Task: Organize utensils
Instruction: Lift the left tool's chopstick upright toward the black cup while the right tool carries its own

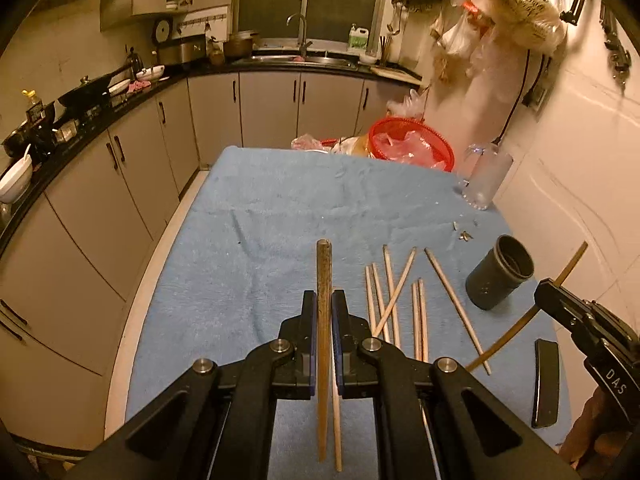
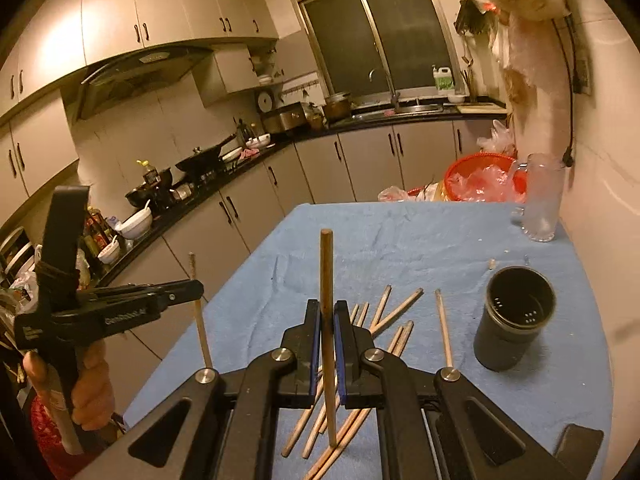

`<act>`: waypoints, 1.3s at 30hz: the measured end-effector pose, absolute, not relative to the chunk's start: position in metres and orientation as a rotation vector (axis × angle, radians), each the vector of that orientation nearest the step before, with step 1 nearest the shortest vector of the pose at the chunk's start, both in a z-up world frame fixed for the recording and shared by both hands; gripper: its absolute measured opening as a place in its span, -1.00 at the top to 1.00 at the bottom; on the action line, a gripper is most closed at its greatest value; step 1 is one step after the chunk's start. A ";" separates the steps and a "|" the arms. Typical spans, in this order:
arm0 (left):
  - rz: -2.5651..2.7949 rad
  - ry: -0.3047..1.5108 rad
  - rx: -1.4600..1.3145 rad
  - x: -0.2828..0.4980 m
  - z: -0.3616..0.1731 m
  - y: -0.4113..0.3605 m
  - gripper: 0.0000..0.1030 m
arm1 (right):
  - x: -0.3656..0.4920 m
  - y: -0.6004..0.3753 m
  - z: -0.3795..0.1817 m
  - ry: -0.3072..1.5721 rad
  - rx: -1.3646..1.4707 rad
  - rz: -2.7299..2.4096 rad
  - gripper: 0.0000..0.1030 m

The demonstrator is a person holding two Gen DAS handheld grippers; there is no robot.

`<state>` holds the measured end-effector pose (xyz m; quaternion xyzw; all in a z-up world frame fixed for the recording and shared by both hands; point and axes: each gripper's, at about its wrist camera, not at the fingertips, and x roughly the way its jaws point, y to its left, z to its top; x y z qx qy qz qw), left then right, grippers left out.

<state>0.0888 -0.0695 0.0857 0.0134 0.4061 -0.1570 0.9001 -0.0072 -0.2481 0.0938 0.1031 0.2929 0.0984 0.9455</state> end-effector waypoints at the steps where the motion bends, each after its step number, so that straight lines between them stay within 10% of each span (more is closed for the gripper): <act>1: -0.328 0.836 0.031 0.085 0.088 -0.071 0.86 | -0.008 -0.249 0.093 0.595 0.212 0.198 0.87; 39: -0.459 0.733 0.084 0.060 0.167 -0.134 0.86 | -0.057 -0.336 0.157 0.431 0.300 0.059 0.87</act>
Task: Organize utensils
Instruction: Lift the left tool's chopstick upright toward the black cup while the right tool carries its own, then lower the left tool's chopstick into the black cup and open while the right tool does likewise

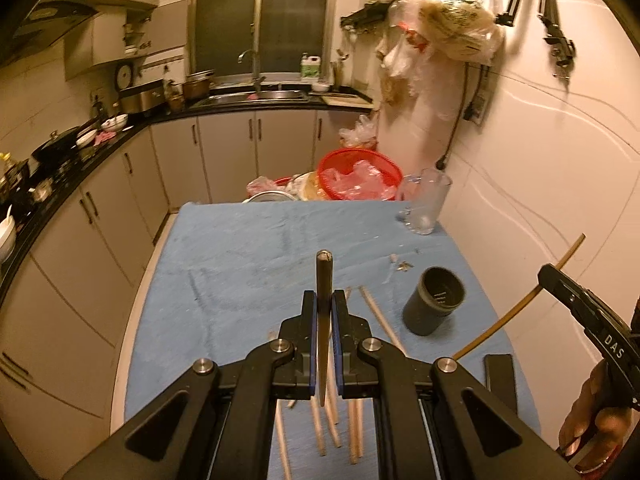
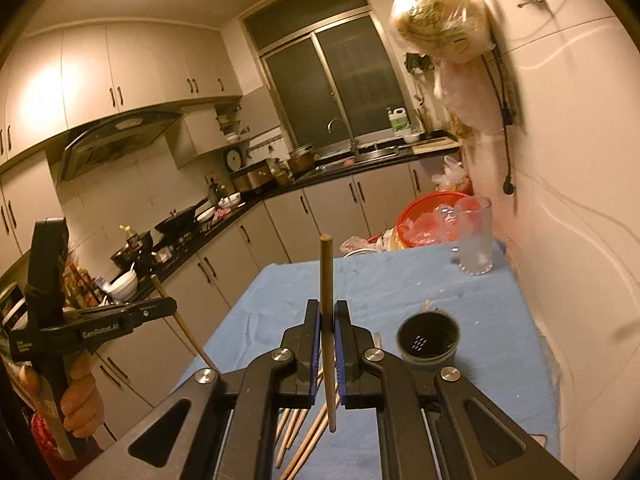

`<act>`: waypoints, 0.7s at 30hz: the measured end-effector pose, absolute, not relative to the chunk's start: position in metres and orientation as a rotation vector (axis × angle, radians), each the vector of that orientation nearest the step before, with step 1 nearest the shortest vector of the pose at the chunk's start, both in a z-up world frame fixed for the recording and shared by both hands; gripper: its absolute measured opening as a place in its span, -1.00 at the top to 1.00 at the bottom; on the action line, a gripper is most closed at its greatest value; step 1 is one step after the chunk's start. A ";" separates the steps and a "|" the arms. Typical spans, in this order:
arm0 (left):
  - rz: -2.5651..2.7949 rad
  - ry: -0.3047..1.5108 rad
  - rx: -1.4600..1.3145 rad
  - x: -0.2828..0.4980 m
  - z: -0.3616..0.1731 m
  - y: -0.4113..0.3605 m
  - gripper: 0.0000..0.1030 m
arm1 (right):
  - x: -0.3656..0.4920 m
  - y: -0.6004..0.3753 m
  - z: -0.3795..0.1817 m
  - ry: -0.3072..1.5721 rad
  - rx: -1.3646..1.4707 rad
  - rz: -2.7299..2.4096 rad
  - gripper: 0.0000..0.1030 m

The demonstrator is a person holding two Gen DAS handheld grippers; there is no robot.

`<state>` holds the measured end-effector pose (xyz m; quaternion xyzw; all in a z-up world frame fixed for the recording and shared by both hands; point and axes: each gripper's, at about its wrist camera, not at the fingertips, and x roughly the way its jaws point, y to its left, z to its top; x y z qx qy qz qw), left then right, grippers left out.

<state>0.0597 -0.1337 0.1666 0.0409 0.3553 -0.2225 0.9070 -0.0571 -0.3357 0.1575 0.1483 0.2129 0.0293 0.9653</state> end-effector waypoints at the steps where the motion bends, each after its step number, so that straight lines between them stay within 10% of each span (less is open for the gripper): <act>1: -0.469 0.729 0.088 0.060 0.170 -0.140 0.86 | -0.058 -0.340 0.162 0.422 0.297 0.051 0.87; 21: -0.622 0.714 0.035 0.097 0.217 -0.248 0.86 | -0.020 -0.418 0.201 0.340 0.346 -0.093 0.87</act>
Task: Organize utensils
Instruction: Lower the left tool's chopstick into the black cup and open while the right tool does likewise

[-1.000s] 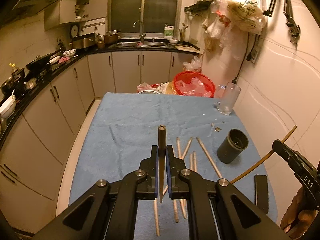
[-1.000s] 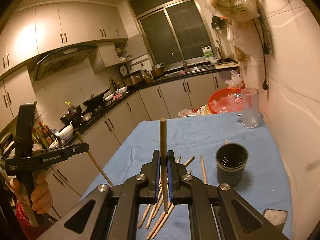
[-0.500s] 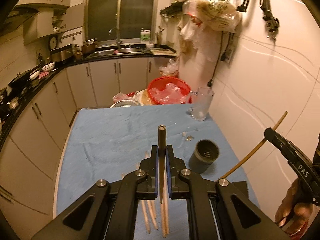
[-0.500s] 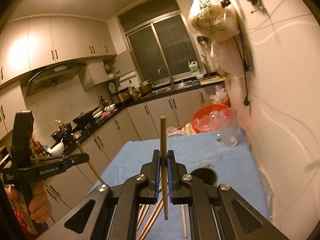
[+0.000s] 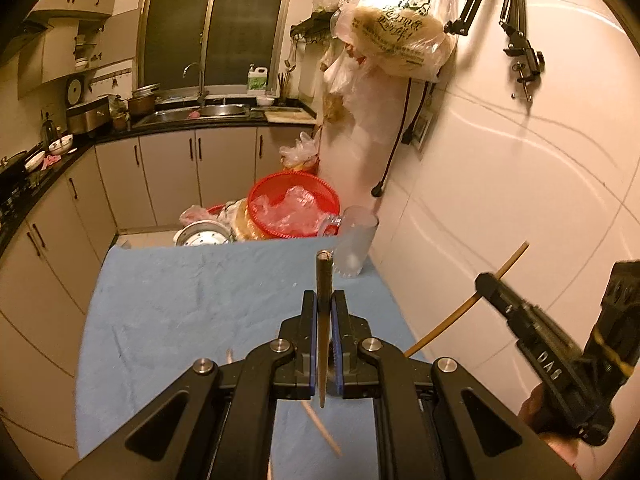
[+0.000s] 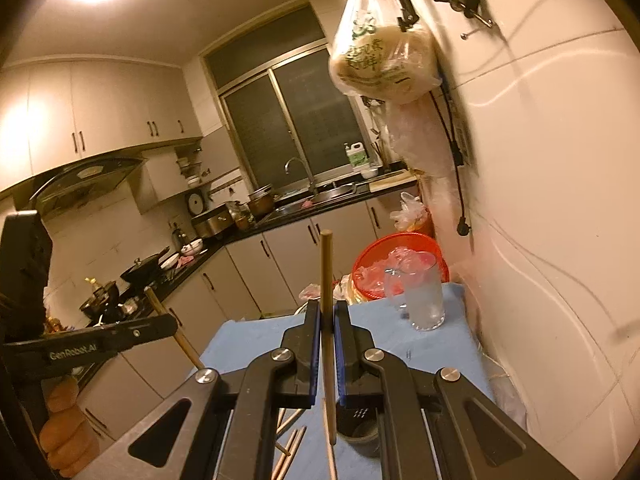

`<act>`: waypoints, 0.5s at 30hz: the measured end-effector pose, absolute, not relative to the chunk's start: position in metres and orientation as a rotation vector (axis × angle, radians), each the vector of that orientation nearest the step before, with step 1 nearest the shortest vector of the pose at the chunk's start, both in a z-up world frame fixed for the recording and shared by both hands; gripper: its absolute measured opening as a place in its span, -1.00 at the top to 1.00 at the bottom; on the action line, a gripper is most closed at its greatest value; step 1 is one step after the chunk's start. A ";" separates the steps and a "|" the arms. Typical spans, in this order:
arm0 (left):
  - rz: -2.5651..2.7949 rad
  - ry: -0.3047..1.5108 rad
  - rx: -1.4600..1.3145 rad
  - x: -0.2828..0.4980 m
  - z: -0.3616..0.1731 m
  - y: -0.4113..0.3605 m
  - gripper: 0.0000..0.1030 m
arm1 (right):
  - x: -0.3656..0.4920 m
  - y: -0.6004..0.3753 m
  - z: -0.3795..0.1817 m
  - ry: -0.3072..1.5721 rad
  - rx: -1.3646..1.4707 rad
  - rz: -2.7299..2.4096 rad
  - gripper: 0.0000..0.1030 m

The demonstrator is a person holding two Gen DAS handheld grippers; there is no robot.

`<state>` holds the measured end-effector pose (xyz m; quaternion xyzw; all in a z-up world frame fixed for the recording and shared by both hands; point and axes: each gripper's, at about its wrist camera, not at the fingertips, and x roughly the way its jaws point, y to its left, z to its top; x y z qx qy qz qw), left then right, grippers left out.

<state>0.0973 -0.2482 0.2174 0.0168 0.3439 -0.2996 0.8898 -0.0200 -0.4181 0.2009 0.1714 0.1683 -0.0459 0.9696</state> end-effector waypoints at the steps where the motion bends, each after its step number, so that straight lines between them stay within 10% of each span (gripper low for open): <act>1: -0.627 0.714 0.025 0.100 0.218 -0.252 0.86 | -0.016 -0.423 0.200 0.340 0.350 -0.100 0.87; 15: -0.631 0.846 0.022 0.143 0.153 -0.305 0.86 | 0.038 -0.454 0.136 0.495 0.421 -0.082 0.87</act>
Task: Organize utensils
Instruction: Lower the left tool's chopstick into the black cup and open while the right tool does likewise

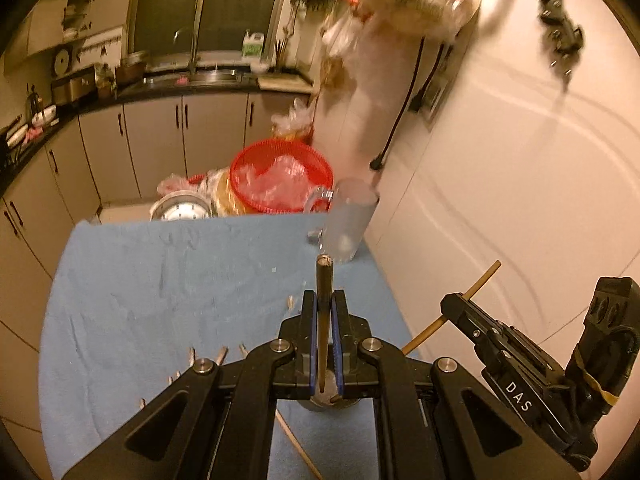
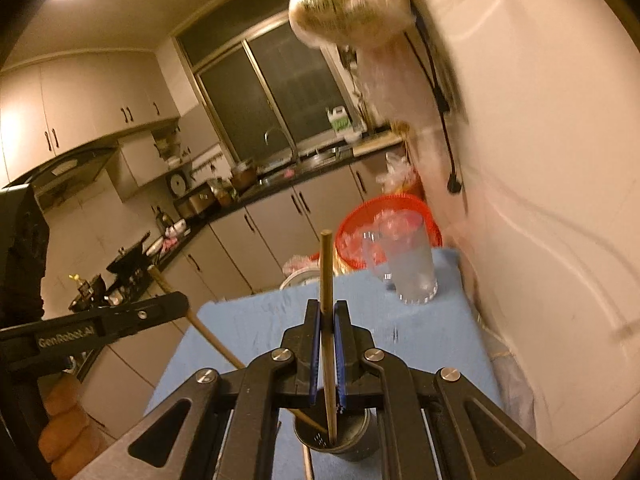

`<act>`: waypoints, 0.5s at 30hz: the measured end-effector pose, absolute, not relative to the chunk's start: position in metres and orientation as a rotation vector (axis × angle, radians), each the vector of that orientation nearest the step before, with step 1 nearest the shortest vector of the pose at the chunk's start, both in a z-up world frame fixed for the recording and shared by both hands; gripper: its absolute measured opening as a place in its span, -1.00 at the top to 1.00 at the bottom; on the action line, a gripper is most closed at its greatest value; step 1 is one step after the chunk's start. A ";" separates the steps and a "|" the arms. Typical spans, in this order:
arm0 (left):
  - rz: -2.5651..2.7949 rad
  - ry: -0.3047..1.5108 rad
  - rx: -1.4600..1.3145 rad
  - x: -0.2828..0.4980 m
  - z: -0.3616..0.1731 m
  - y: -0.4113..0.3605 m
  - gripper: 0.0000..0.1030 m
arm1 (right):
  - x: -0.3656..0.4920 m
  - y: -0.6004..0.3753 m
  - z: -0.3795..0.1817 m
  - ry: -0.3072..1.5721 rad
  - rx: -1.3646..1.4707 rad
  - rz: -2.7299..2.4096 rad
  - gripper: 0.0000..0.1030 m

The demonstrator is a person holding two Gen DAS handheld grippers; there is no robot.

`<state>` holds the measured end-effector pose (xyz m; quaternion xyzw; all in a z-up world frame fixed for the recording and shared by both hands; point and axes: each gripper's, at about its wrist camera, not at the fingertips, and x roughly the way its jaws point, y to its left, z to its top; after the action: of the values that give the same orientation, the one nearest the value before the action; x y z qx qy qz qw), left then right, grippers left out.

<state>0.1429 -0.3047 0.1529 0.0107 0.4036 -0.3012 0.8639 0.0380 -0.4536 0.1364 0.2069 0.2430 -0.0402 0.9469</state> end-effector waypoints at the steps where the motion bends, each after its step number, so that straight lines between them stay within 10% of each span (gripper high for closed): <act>1: -0.626 0.856 0.024 0.145 0.149 -0.306 0.86 | 0.040 -0.454 0.132 0.504 0.427 -0.082 0.87; 7: -0.603 0.888 0.033 0.153 0.133 -0.311 0.82 | 0.048 -0.459 0.118 0.530 0.428 -0.108 0.79; 11: -0.605 0.874 0.025 0.151 0.138 -0.308 0.28 | 0.041 -0.460 0.121 0.515 0.425 -0.116 0.51; 15: -0.611 0.845 0.021 0.146 0.147 -0.298 0.27 | 0.025 -0.460 0.130 0.477 0.428 -0.122 0.51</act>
<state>0.1461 -0.2985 0.1473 0.0099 0.4034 -0.2917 0.8672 0.0253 -0.4595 0.1302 0.2103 0.2341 -0.0599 0.9473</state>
